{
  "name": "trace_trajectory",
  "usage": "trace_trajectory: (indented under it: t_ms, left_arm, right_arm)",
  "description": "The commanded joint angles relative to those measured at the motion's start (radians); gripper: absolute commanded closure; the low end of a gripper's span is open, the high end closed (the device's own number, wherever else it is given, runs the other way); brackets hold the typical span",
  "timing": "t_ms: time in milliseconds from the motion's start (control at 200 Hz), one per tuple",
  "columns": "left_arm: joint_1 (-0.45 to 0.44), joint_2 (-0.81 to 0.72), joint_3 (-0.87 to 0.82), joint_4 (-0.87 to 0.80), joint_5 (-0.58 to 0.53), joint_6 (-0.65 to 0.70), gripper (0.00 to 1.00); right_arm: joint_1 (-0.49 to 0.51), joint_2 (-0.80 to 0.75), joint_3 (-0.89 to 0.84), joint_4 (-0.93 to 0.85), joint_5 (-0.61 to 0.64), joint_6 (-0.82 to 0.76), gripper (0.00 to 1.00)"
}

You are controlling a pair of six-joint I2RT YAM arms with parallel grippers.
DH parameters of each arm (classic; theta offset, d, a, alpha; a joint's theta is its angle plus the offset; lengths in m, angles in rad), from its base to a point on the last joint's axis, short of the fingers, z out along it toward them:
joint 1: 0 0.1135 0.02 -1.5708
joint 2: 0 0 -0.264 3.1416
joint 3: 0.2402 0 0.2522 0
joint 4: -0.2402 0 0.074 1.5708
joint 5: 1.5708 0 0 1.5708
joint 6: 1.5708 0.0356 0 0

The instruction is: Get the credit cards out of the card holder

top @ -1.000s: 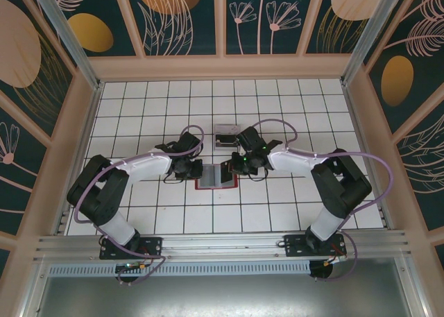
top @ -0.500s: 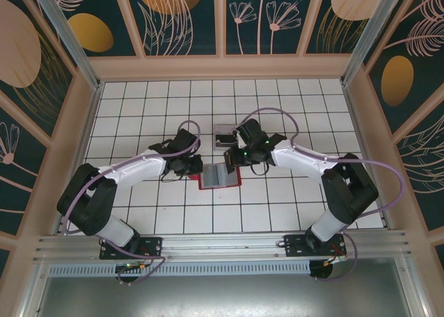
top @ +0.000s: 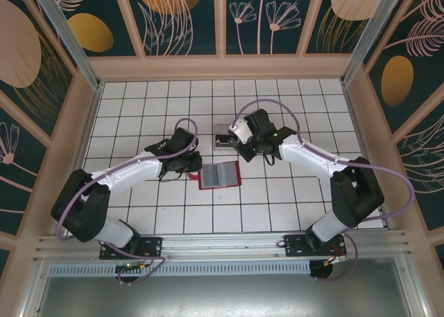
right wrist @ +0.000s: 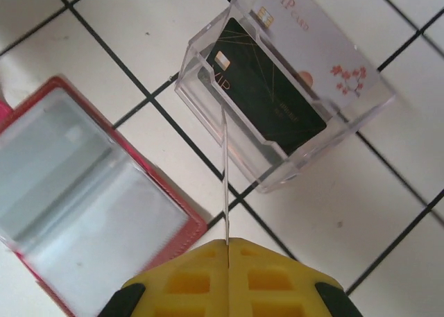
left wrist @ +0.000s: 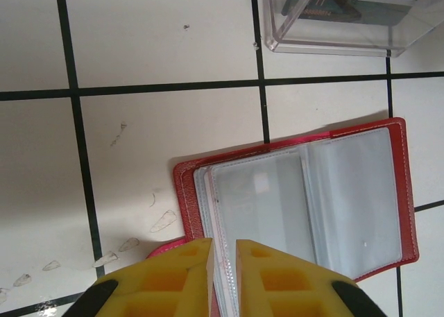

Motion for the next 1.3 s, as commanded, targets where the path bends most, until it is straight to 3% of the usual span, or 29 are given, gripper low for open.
trace_trajectory:
  t_ms: [0,460,1296]
  left_arm:
    - [-0.006,-0.033,-0.017,0.003,-0.026,0.012,0.82]
    - [-0.006,-0.08,-0.017,-0.033,-0.066,0.0,0.81]
    - [-0.006,-0.093,-0.019,-0.061,-0.105,-0.016,0.81]
  right_arm:
    - [0.0,-0.016,0.055,-0.044,0.028,-0.318,1.0]
    - [-0.02,0.202,0.334,-0.235,-0.078,-0.623,1.0]
    - [-0.042,0.464,0.591,-0.419,-0.108,-0.716,1.0]
